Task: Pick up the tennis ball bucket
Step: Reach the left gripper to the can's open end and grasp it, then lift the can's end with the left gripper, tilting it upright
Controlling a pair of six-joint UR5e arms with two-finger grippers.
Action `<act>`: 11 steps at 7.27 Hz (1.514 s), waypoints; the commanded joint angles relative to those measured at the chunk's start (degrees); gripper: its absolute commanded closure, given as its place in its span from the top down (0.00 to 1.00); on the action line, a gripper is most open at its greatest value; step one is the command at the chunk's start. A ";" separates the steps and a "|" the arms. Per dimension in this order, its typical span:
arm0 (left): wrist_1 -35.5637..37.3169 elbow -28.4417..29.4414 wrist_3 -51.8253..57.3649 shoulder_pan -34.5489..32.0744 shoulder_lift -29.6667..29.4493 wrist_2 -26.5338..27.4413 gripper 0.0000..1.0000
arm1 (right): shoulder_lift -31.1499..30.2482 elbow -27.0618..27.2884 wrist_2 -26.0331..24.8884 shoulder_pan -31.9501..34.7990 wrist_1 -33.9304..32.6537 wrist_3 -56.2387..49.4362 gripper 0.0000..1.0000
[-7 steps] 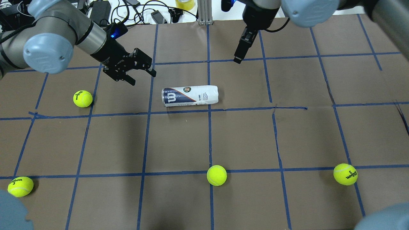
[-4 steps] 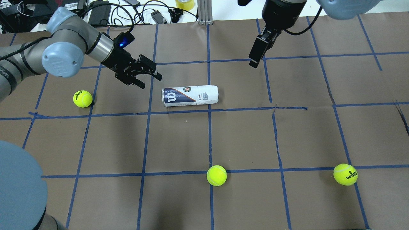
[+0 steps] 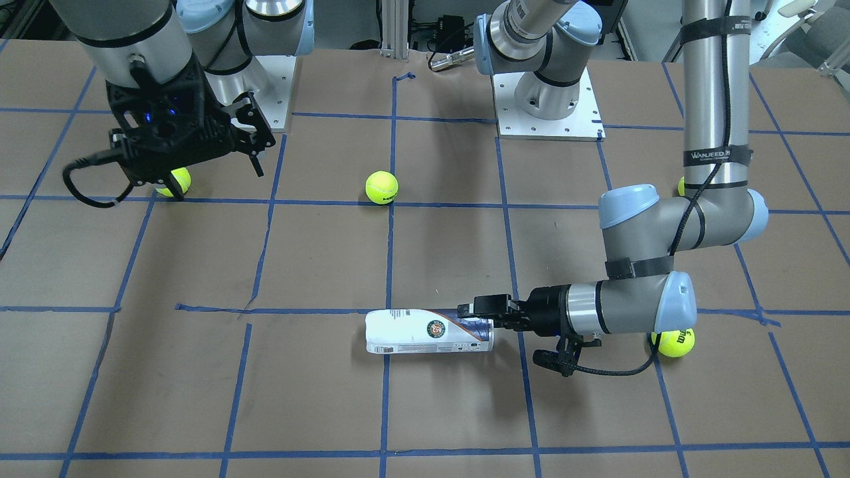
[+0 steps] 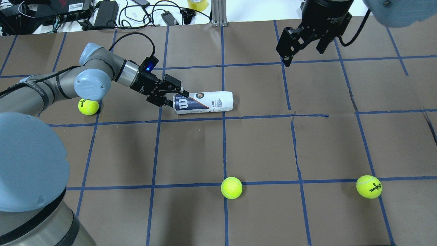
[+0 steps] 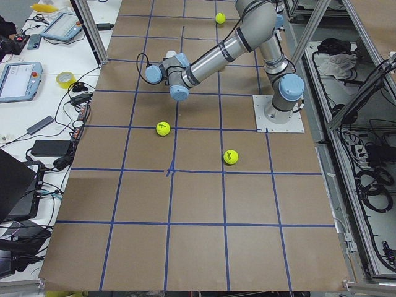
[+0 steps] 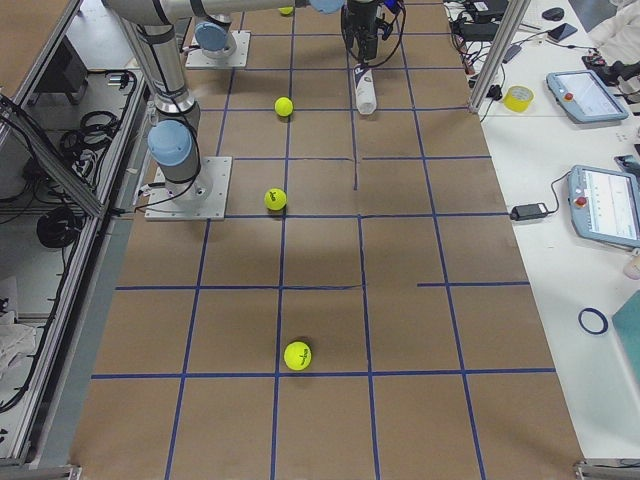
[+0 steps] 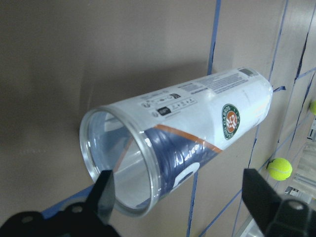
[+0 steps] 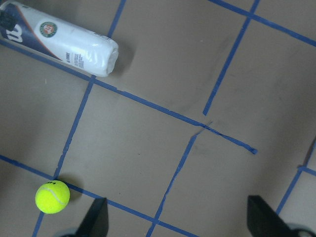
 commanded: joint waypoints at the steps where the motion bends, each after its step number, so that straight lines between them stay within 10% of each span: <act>1: 0.14 0.01 -1.19 -1.52 -0.26 -4.25 0.58 | -0.75 0.07 -2.29 -0.07 1.40 10.12 1.00; 3: 0.49 -0.07 -2.51 -2.14 1.57 -4.45 0.03 | -0.92 0.07 -2.20 -0.16 1.15 11.47 1.00; 7: 14.52 1.59 -31.28 -5.74 7.54 -2.26 0.00 | -2.07 0.33 -2.29 -0.42 2.02 18.51 1.00; 11: 12.18 12.22 -31.18 -17.85 10.56 37.21 0.00 | -2.07 0.24 -2.29 -0.60 2.03 18.51 1.00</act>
